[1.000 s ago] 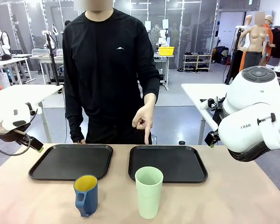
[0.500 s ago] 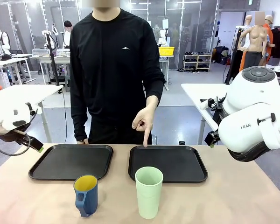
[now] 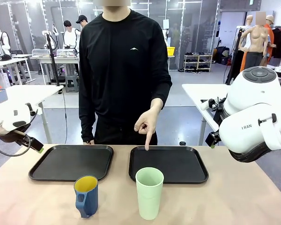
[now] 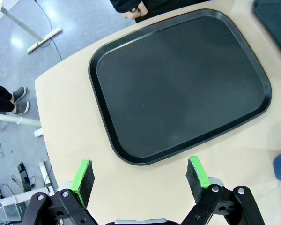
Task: Sort and store the cups by type.
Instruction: Pick up the Reusable plastic cup.
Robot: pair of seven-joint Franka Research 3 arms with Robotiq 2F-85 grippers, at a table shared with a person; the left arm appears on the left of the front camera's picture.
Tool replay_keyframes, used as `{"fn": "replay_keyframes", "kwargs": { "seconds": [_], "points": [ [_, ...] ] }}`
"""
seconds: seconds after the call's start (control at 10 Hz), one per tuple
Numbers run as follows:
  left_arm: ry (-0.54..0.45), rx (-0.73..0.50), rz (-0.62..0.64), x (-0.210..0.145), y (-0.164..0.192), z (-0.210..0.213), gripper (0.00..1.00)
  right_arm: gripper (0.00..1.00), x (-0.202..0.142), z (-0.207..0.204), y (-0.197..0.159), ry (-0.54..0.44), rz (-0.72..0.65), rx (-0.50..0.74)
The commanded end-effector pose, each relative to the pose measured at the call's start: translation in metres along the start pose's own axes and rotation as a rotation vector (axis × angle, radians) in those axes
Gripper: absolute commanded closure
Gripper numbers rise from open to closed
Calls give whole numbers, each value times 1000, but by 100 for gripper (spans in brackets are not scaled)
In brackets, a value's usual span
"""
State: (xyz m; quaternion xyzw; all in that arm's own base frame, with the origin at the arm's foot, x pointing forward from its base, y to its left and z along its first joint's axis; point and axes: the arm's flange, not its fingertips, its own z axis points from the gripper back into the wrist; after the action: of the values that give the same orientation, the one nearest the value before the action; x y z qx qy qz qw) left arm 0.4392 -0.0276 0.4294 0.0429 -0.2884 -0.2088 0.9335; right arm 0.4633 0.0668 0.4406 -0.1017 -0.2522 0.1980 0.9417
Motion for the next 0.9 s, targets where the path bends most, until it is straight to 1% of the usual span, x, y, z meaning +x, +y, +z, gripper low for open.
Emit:
{"fn": "replay_keyframes", "kwargs": {
  "seconds": [0.0, 0.3, 0.4, 0.5, 0.6, 0.8],
  "points": [
    [-2, -3, 4, 0, 1, 1, 0, 0, 0, -2, 0, -3, -7, 7],
    [-2, -3, 4, 0, 1, 1, 0, 0, 0, 0, 0, 0, 0, 0],
    [-2, -3, 4, 0, 1, 1, 0, 0, -11, -3, -4, 44, 44, -58],
    [-2, -3, 4, 0, 1, 1, 0, 0, -28, -3, -12, 37, 150, -38],
    [-2, -3, 4, 0, 1, 1, 0, 0, -45, -3, -19, 35, 189, -37],
    [-2, -3, 4, 0, 1, 1, 0, 0, -75, -10, -28, 32, 273, 27]
  ]
}}
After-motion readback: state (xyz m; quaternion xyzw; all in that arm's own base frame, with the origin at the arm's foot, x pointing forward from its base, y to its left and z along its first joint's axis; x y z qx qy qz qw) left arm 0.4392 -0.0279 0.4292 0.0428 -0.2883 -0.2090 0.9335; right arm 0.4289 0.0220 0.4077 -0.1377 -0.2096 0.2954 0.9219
